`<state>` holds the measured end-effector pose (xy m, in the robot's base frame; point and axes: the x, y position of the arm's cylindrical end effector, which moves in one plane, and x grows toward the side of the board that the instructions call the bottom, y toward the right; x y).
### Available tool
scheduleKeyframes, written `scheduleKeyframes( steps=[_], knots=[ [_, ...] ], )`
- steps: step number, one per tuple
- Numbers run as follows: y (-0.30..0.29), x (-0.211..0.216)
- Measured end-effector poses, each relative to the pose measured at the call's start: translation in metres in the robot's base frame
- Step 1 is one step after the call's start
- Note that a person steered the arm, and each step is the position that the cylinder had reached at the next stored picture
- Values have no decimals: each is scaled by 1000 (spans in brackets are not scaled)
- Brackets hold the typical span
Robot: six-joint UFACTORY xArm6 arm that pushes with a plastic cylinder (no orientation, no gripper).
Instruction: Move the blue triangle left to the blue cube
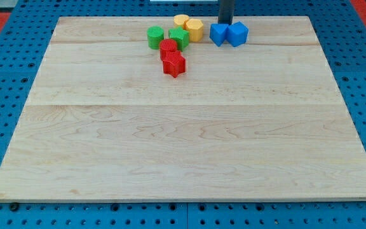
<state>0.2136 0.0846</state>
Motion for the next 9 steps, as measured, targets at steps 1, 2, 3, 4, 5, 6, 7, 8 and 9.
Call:
scheduleKeyframes(
  steps=[1,2,3,4,5,6,7,8,9],
  knots=[
    [14,10],
    [43,25],
    [44,36],
    [45,38],
    [45,39],
    [46,25],
    [40,-3],
    [-6,2],
    [-25,29]
  ],
)
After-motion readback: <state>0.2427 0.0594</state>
